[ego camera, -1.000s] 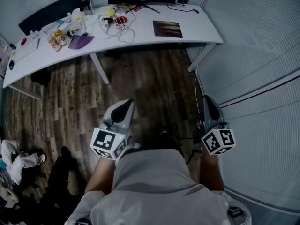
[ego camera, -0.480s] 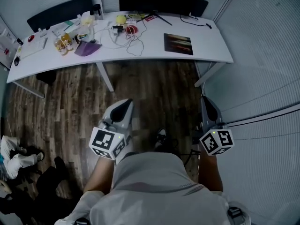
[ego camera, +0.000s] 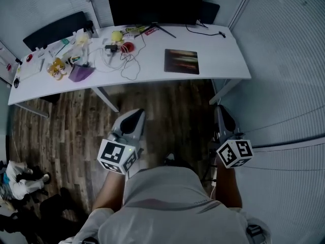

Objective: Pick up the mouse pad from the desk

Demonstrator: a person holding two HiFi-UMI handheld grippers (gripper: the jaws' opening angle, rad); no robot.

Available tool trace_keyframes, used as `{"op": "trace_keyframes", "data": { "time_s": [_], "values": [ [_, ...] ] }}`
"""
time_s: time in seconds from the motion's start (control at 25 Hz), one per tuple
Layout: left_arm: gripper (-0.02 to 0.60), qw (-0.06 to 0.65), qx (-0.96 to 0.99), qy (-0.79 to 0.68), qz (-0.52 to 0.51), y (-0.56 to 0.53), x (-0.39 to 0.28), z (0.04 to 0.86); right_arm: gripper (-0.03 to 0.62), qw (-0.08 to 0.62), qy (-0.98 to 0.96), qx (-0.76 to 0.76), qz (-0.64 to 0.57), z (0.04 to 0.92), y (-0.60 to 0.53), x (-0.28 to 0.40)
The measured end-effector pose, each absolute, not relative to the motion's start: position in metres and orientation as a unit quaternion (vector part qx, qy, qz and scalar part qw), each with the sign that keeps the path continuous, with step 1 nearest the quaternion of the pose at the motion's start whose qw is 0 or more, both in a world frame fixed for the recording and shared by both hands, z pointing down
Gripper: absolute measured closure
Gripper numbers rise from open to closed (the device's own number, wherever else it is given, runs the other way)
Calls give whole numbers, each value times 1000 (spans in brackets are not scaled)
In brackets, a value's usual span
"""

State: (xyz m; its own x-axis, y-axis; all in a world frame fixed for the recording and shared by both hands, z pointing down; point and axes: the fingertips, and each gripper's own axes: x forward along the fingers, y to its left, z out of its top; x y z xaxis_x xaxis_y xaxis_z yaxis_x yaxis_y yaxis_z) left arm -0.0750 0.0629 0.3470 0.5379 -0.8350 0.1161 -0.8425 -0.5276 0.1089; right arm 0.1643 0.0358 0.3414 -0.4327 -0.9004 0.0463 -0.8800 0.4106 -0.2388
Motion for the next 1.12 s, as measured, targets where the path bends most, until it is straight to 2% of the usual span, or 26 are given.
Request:
{"op": "trace_keyframes", "data": {
  "time_s": [0.24,0.56,0.88,1.12],
  "values": [
    [580,78,865,-494,43,9,-23,356,588,35,839,-526,-138,365,-23,222],
    [578,87,870,-482,56,-56,11,370,588,31,827,-536,-164,391,-69,255],
    [578,101,879,-465,37,-162,11,383,588,12,819,-555,-148,389,-164,253],
    [578,107,880,-462,34,-260,-20,377,588,-12,824,-550,-139,374,-265,215]
  ]
}}
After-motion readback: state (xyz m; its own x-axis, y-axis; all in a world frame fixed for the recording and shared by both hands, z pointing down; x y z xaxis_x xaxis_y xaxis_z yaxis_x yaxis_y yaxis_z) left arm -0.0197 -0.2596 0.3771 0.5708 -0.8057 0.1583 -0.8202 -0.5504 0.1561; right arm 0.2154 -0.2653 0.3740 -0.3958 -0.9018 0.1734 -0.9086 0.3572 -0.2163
